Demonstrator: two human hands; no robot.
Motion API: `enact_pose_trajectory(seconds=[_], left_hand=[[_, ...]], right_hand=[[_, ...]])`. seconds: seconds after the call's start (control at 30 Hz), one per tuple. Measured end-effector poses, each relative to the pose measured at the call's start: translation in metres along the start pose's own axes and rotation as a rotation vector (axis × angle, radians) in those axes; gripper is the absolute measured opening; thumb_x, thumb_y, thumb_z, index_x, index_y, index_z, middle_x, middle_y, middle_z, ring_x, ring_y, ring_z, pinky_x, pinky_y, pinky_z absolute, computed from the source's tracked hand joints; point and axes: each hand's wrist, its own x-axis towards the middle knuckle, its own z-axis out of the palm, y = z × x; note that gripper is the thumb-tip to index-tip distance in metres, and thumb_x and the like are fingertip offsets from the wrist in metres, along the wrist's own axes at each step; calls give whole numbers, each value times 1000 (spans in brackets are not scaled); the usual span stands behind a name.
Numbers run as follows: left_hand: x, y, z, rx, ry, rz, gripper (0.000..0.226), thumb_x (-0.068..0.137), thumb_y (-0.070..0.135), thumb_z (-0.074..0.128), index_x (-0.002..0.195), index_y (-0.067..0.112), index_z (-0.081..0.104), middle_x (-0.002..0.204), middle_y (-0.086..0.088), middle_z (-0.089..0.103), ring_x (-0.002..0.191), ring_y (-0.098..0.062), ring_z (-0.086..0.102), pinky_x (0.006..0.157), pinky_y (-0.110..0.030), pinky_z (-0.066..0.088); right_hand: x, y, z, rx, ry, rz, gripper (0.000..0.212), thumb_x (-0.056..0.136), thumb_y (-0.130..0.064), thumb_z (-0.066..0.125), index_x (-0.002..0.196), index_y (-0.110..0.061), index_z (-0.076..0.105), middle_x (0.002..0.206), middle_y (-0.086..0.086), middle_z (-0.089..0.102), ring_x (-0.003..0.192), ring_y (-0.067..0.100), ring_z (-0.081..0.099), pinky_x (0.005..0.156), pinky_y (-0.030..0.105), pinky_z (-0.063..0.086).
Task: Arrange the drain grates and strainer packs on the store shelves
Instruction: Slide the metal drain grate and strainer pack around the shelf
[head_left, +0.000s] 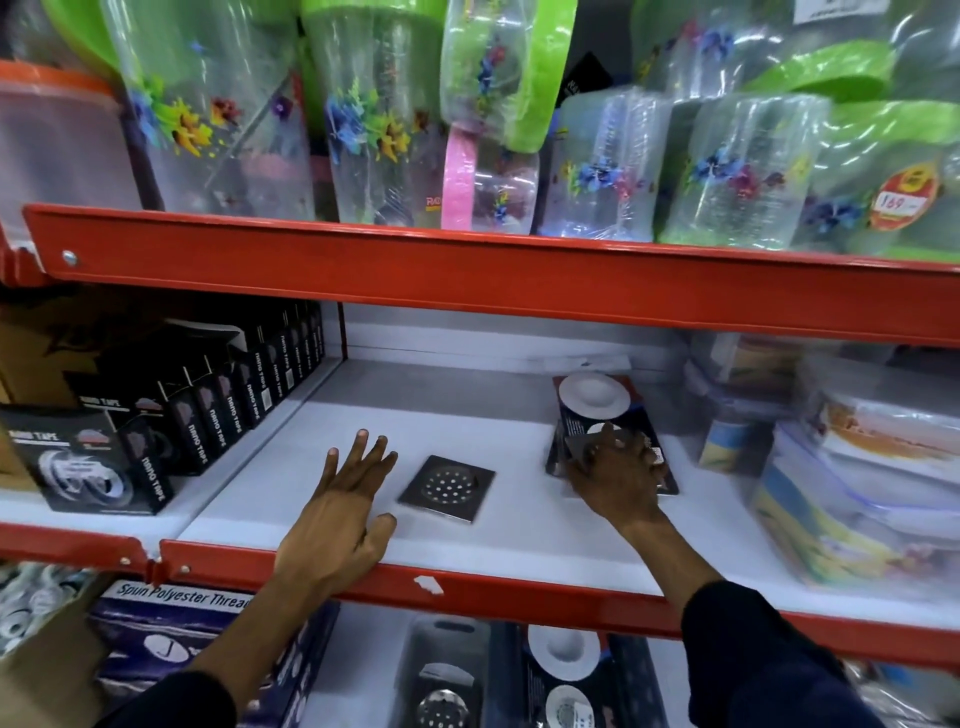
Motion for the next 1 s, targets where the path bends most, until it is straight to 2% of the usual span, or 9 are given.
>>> enact_pose_trajectory(seconds=[0.13, 0.23, 0.3, 0.4, 0.5, 0.6, 0.73, 0.87, 1.0], left_hand=[[-1, 1, -1, -6, 7, -11, 75, 81, 40, 28, 152, 16, 25, 162, 2, 15, 151, -7, -11, 123, -35, -8], [0, 1, 0, -9, 15, -19, 75, 81, 40, 29, 152, 16, 25, 163, 2, 15, 151, -7, -10, 123, -35, -7], [1, 1, 0, -9, 24, -15, 75, 81, 40, 29, 151, 16, 26, 163, 2, 16, 151, -7, -9, 123, -34, -8], [0, 1, -1, -10, 17, -14, 76, 80, 39, 28, 151, 16, 26, 163, 3, 16, 151, -7, -10, 123, -34, -8], [0, 1, -1, -11, 14, -22, 75, 79, 39, 28, 151, 17, 26, 162, 2, 17, 151, -7, -10, 124, -38, -4], [1, -1, -1, -19, 27, -17, 73, 81, 39, 30, 150, 16, 29, 162, 0, 21, 152, -9, -6, 124, -39, -1], [1, 1, -1, -18, 31, -31, 75, 78, 36, 32, 150, 15, 30, 162, 1, 20, 151, -8, -7, 124, -36, -3], [1, 2, -3, -17, 19, -41, 78, 76, 38, 28, 151, 16, 27, 163, 3, 15, 150, -6, -11, 124, -36, -4], [1, 2, -3, -23, 9, -49, 79, 75, 38, 27, 151, 17, 26, 163, 4, 15, 150, -5, -12, 125, -39, -1]], right_hand=[[4, 6, -3, -11, 12, -52, 70, 73, -71, 44, 106, -13, 67, 129, 21, 54, 122, 44, 46, 102, 57, 41], [5, -8, -18, 51, 148, -86, 69, 73, -67, 51, 113, -11, 62, 123, 17, 56, 113, 40, 51, 95, 48, 45], [2, -28, -25, 144, 162, -265, 71, 69, -70, 50, 115, -17, 60, 123, 7, 58, 113, 32, 51, 92, 43, 46], [-12, -69, -31, 365, -132, -606, 77, 73, -67, 63, 134, -21, 51, 136, 2, 56, 127, 24, 49, 108, 41, 43], [-29, -109, -27, 330, -379, -750, 68, 78, -60, 68, 132, -23, 51, 133, 5, 55, 124, 28, 47, 107, 45, 43], [-30, -127, -18, 245, -481, -748, 83, 80, -60, 66, 147, -23, 39, 143, 6, 47, 131, 27, 41, 110, 43, 40], [-24, -132, -9, 158, -551, -759, 85, 75, -66, 67, 145, -27, 40, 146, 3, 46, 133, 27, 41, 108, 41, 41], [-13, -128, -8, 97, -599, -775, 92, 81, -59, 68, 155, -28, 24, 161, 2, 28, 146, 24, 27, 119, 36, 28], [-12, -125, -13, 89, -607, -801, 83, 88, -44, 68, 155, -21, 26, 160, 4, 29, 145, 23, 30, 113, 24, 24]])
